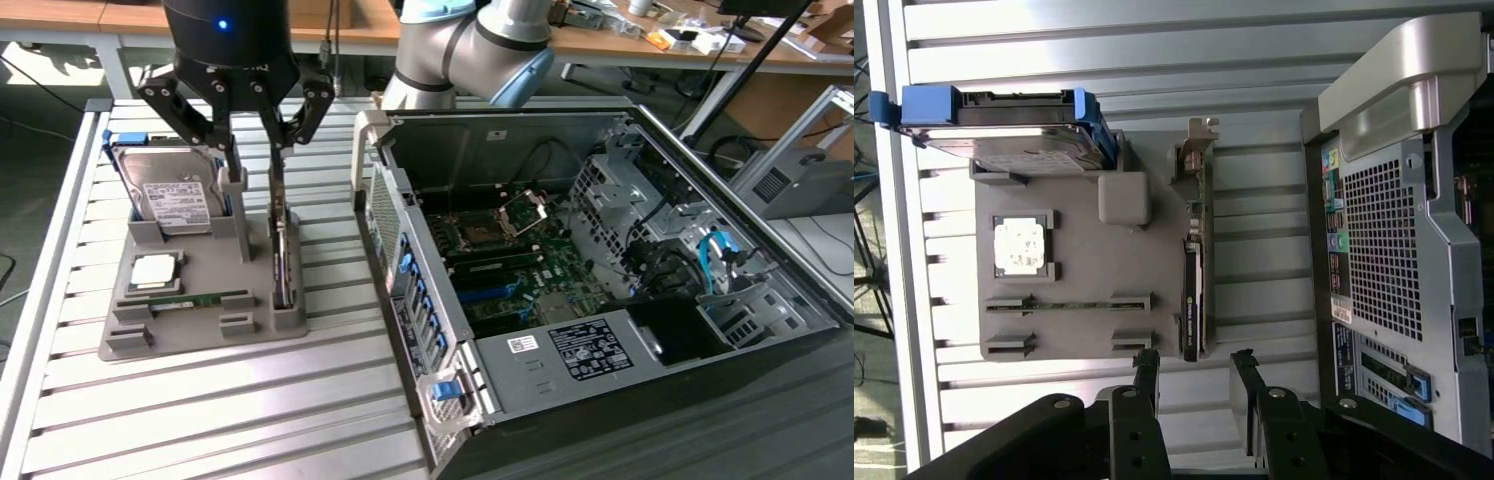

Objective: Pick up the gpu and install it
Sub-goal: 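Pick up the gpu and move the gpu toward the slot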

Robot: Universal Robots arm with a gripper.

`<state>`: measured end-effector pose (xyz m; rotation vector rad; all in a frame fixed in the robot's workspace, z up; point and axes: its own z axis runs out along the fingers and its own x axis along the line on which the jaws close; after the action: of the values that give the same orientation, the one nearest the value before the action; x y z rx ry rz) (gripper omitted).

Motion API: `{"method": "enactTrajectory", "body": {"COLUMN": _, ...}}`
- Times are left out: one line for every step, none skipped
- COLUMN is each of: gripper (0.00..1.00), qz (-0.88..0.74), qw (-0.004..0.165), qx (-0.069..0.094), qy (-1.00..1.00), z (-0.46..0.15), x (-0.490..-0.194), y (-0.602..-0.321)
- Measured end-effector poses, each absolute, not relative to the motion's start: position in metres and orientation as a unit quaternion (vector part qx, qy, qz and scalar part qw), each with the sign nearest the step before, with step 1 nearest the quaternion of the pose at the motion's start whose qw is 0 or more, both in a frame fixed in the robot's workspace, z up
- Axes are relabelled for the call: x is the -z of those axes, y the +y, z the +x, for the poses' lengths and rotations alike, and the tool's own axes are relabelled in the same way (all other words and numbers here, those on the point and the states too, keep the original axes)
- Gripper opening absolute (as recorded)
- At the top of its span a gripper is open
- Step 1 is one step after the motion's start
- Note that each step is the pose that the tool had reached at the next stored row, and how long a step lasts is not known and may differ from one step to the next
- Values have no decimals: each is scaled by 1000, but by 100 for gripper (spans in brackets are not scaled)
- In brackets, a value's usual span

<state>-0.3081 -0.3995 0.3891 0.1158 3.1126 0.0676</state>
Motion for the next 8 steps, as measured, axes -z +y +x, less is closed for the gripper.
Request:
{"method": "enactTrajectory", "body": {"gripper": 42, "qz": 37, "qw": 13, "qx": -22, "qy": 999, "z": -308, "x": -389, "y": -399}}
{"method": "enactTrajectory", "body": {"gripper": 42, "qz": 37, "qw": 13, "qx": -22, "qy": 999, "z": -308, "x": -388, "y": -399}}
{"method": "enactTrajectory", "body": {"gripper": 42, "qz": 37, "qw": 13, "qx": -22, "qy": 999, "z": -308, "x": -388, "y": -399}}
{"method": "enactTrajectory", "body": {"gripper": 42, "qz": 37, "qw": 13, "qx": -22, "qy": 999, "z": -308, "x": -388, "y": -399}}
{"method": "enactTrajectory", "body": {"gripper": 42, "qz": 37, "qw": 13, "qx": -22, "qy": 999, "z": -308, "x": -388, "y": -399}}
{"method": "enactTrajectory", "body": {"gripper": 42, "qz": 37, "qw": 13, "qx": -22, "qy": 999, "z": -308, "x": -388, "y": -399}}
{"method": "enactTrajectory", "body": {"gripper": 42, "qz": 37, "qw": 13, "qx": -22, "qy": 999, "z": -308, "x": -385, "y": -399}}
{"method": "enactTrajectory", "body": {"gripper": 42, "qz": 37, "qw": 13, "qx": -22, "qy": 999, "z": -308, "x": -384, "y": -399}}
